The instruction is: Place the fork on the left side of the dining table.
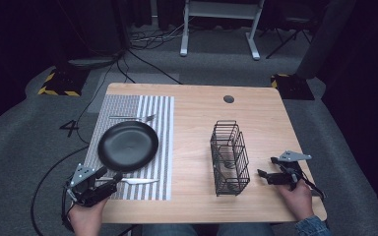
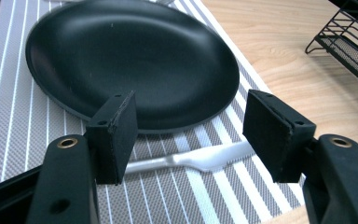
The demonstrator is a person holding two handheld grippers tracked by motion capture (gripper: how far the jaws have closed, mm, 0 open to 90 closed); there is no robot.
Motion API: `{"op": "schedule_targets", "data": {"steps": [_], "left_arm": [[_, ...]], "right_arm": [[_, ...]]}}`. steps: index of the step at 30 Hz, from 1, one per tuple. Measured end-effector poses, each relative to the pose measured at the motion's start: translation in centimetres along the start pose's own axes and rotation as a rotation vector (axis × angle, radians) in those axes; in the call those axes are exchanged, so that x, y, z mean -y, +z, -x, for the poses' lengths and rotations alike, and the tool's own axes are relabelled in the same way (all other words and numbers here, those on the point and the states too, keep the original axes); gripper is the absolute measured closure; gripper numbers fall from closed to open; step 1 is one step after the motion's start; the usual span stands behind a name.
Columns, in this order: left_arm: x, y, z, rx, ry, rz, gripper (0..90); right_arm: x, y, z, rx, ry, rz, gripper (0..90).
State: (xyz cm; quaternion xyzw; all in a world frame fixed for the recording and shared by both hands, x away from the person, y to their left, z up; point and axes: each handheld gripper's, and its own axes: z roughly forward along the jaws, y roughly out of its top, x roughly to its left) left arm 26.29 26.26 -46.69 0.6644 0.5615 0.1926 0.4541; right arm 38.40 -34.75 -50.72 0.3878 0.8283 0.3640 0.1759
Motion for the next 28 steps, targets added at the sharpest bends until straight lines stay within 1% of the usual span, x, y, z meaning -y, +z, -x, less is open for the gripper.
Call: {"op": "schedule_targets", "data": {"steps": [2,3,4,5,8,9,10,12,13,14,15,19,20,21,22,24,26,27,28], "left_arm": [[0.7,0.0,-0.1,-0.006,0.004,0.003,34.1],[1.3,0.1,-0.1,-0.01,0.013,-0.009,33.8],[1.3,0.1,-0.1,-0.01,0.013,-0.009,33.4],[1.7,0.2,0.0,-0.013,0.018,-0.015,33.1],[2.7,0.6,0.2,-0.023,0.047,-0.043,32.7],[3.1,0.8,0.4,-0.033,0.081,-0.063,32.2],[3.1,0.8,0.4,-0.033,0.081,-0.063,31.7],[3.4,1.1,0.6,-0.045,0.111,-0.084,31.3],[3.7,1.3,0.8,-0.047,0.14,-0.099,30.4],[3.7,1.3,0.8,-0.047,0.14,-0.099,30.2],[3.9,1.5,0.9,-0.048,0.152,-0.111,30.0],[4.4,1.9,1.1,-0.038,0.161,-0.129,29.2],[4.6,2.0,1.1,-0.037,0.167,-0.139,29.0],[4.8,2.1,1.2,-0.039,0.183,-0.159,28.8],[4.8,2.1,1.2,-0.039,0.183,-0.159,28.8],[5.0,2.2,1.2,-0.04,0.207,-0.169,27.9],[5.1,2.2,1.2,-0.04,0.212,-0.168,27.4],[5.2,2.2,1.3,-0.045,0.227,-0.165,27.3],[5.2,2.2,1.3,-0.045,0.227,-0.165,27.2]], "right_arm": [[0.0,0.0,0.0,-0.002,-0.002,-0.001,17.4],[0.0,0.0,0.0,-0.002,-0.002,-0.001,17.4],[0.0,0.0,0.0,-0.002,-0.002,-0.001,17.4],[0.0,0.0,0.0,-0.003,-0.002,-0.001,17.4],[0.0,0.0,0.0,-0.003,-0.003,-0.001,17.4],[0.0,0.0,0.0,-0.005,-0.003,-0.001,17.4],[0.0,0.0,0.0,-0.005,-0.003,-0.001,17.4],[0.0,0.0,-0.1,-0.005,-0.003,-0.002,17.4],[0.0,0.0,-0.1,-0.006,-0.002,-0.001,17.4],[0.0,0.0,-0.1,-0.006,-0.002,-0.001,17.4],[0.0,0.0,-0.1,-0.006,-0.002,-0.001,17.4],[0.0,0.0,-0.1,-0.006,-0.002,-0.001,17.4],[0.0,0.0,-0.1,-0.005,-0.003,-0.001,17.4],[0.0,0.0,-0.1,-0.006,-0.002,-0.001,17.4],[0.0,0.0,-0.1,-0.006,-0.002,-0.001,17.4],[0.0,0.0,-0.1,-0.006,-0.003,-0.001,17.4],[0.0,0.0,-0.1,-0.006,-0.002,-0.001,17.4],[0.0,0.0,-0.1,-0.006,-0.005,-0.001,17.4],[0.0,0.0,-0.1,-0.006,-0.005,-0.001,17.4]]}}
